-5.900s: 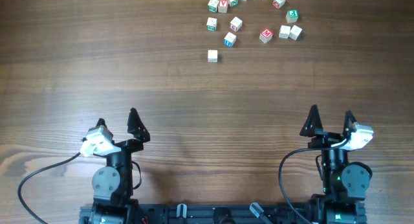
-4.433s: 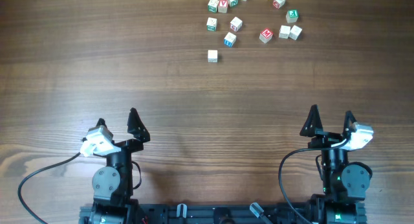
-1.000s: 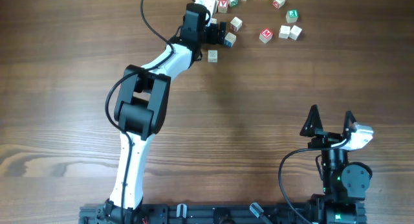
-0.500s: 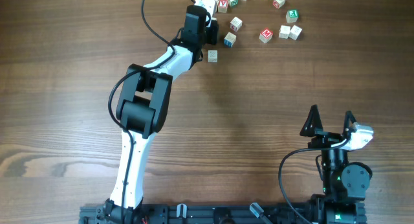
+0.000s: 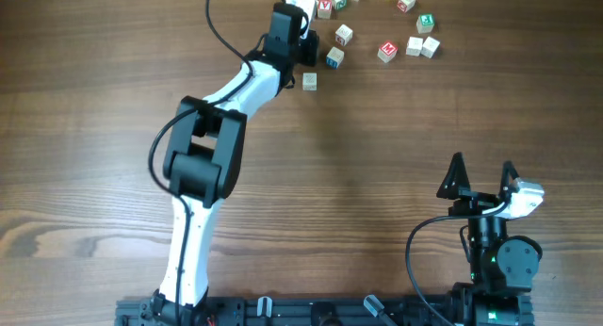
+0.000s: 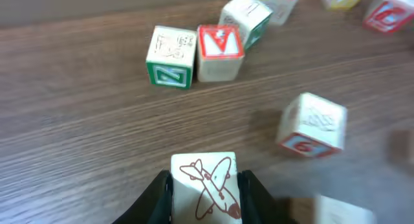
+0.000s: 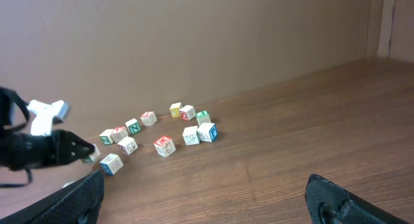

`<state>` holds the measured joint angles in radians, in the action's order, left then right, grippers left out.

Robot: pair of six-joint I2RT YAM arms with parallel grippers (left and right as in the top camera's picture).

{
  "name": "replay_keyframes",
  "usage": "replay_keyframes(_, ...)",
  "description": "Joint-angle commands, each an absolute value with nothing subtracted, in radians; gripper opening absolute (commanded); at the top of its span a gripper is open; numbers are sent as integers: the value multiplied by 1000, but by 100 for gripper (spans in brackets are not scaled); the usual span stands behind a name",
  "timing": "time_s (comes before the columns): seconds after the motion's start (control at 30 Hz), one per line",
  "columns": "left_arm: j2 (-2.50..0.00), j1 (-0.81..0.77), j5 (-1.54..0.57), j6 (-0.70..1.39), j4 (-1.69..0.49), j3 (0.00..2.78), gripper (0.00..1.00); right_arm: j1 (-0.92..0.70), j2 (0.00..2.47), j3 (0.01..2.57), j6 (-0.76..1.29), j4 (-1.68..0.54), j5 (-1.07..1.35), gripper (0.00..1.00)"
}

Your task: Form a circle

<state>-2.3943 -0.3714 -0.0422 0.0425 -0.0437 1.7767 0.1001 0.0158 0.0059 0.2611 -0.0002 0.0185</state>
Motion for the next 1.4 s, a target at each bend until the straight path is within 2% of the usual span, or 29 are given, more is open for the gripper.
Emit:
replay_keyframes(0.0,-2204,-376,-43,41,-118,1784,27,104,11,5,265,4,24,100)
replay_keyframes(0.33,-1907,-382,-43,65,-518,1784,22,104,11,5,265,4,24,100)
replay_keyframes(0.6,-1876,-453,-44,157,-836,1784,22,104,11,5,265,4,24,100)
replay_keyframes(0.73,-1884,-501,-43,158,-912,1779,22,104,11,5,265,4,24,100)
replay_keyframes(0.9,-1885,-525,-40,134,-864,1644,22,104,11,5,265,4,24,100)
replay_keyframes(1.17,-1885,-525,-160,-141,-514,1324,27,104,11,5,265,4,24,100)
replay_keyframes(1.37,-1898,-525,-160,-172,-314,1207,27,104,11,5,265,4,24,100)
